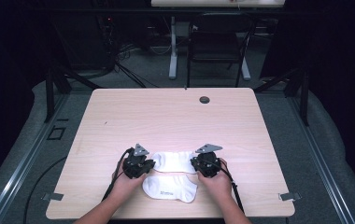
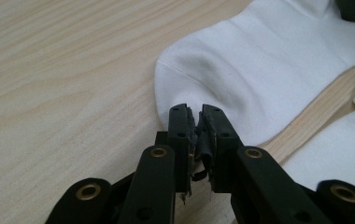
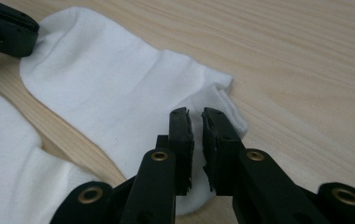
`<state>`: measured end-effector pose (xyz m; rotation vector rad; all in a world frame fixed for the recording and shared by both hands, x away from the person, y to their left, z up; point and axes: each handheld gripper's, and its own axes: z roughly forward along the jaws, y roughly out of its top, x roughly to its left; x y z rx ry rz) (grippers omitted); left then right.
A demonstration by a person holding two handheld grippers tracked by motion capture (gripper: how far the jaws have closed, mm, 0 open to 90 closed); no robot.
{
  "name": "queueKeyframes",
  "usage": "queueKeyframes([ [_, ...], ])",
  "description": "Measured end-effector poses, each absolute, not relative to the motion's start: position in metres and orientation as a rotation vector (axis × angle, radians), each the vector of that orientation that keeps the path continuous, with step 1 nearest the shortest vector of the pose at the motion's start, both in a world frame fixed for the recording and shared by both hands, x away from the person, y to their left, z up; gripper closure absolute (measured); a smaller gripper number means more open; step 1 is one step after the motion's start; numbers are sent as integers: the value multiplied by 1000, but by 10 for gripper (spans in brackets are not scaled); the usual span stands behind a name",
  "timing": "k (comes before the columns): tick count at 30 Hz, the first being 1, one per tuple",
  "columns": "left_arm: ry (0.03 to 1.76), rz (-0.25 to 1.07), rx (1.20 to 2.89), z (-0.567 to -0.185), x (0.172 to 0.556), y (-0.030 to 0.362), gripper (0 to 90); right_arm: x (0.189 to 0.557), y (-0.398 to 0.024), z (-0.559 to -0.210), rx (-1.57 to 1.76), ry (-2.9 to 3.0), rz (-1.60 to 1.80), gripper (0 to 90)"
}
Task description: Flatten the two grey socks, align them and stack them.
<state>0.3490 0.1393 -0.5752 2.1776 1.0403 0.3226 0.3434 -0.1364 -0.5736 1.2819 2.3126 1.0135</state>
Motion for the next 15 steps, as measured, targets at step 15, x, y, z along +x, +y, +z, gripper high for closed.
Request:
queueKeyframes([
  [15, 1041, 294, 2163, -574, 348, 143, 764, 343, -148, -578, 1327, 2305, 1037, 779],
])
